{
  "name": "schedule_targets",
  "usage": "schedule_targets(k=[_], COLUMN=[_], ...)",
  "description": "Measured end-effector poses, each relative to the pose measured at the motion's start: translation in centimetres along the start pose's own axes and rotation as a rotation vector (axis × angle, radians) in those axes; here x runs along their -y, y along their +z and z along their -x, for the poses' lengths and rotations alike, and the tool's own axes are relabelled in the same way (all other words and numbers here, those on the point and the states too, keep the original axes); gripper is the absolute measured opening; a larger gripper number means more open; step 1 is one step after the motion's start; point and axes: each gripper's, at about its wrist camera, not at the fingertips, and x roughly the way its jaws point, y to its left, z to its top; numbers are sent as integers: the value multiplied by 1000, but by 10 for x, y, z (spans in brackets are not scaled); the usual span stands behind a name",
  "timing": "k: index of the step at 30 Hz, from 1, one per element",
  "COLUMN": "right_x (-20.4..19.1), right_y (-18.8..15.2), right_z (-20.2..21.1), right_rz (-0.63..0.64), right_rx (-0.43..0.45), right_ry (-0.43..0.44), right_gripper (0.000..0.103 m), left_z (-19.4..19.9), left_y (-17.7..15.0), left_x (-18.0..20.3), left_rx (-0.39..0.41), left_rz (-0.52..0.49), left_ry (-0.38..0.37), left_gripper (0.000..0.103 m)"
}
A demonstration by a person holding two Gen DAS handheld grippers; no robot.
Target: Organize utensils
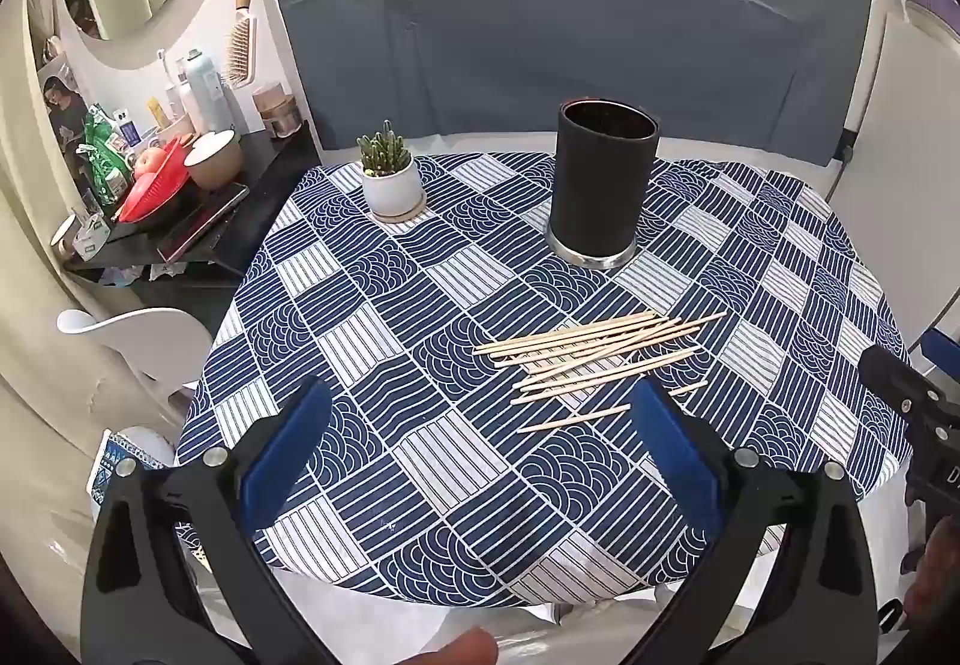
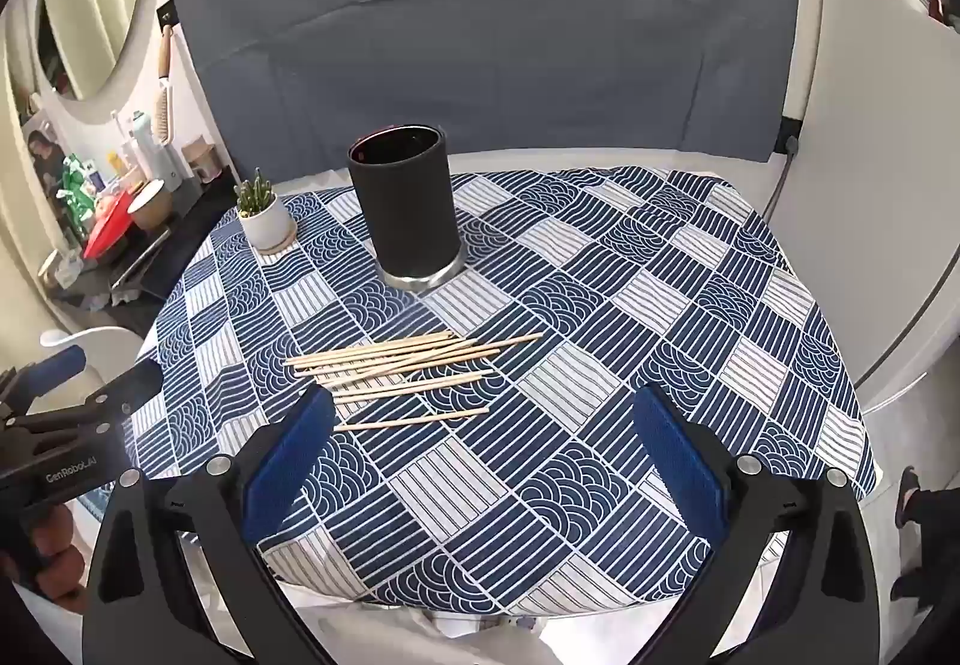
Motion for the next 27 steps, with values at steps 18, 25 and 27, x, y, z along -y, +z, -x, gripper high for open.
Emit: schedule_targets(k=[18, 25, 27], right_x=[0, -5, -5], right_y=[0, 0, 0], right_z=[0, -1, -2], right_rz=[7, 11, 11], right_rx=[2, 2, -1], right_ry=[-5, -3, -2], right_gripper=[96, 96, 96], left_z=[1, 2, 2], left_y=[-4, -6, -6], left_x=[-6, -7, -8], left_rx=[6, 9, 7], left_rz=[24, 19, 19], left_ry=[10, 21, 22], left_gripper=[98, 98, 98])
